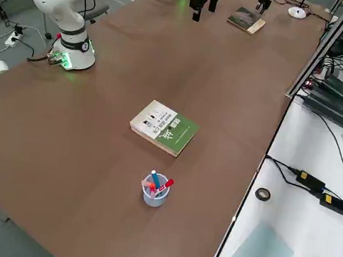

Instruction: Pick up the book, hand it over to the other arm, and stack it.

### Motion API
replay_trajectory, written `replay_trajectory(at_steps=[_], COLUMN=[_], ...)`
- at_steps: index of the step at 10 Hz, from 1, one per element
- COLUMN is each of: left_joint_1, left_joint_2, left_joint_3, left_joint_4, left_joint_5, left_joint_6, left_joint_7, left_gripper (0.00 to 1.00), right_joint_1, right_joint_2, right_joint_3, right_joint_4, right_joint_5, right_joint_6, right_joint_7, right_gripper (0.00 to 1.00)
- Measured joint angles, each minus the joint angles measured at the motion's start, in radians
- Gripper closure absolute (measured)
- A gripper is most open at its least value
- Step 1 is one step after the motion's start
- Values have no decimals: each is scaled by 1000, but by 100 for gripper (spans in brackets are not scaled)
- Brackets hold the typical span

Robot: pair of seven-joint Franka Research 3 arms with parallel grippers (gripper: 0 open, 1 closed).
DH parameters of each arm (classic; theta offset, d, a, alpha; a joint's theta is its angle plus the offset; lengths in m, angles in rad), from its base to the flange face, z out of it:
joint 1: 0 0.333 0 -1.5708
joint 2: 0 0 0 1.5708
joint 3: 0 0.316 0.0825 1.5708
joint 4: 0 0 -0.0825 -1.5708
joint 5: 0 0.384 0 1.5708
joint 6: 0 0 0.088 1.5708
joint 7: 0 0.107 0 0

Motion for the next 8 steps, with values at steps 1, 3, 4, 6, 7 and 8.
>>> replay_trajectory(at_steps=[1,3,4,6,7,8], left_joint_1=[0,0,0,0,0,1], left_joint_2=[6,20,29,44,50,55], left_joint_3=[-1,-3,-4,-5,-5,-4], left_joint_4=[6,9,13,29,42,55], left_joint_5=[-11,-39,-53,-63,-63,-64], left_joint_6=[-6,-29,-37,-46,-58,-70], left_joint_7=[0,1,2,6,6,6], left_gripper=[3,3,3,3,4,4], right_joint_1=[0,0,0,0,0,0], right_joint_2=[0,0,0,0,0,0], right_joint_3=[0,-1,-2,-4,-4,-4], right_joint_4=[0,1,1,4,6,9], right_joint_5=[0,0,0,0,0,0], right_joint_6=[-2,-2,-2,-2,-2,-2], right_joint_7=[0,0,0,0,0,0], right_gripper=[0,0,0,0,0,0])
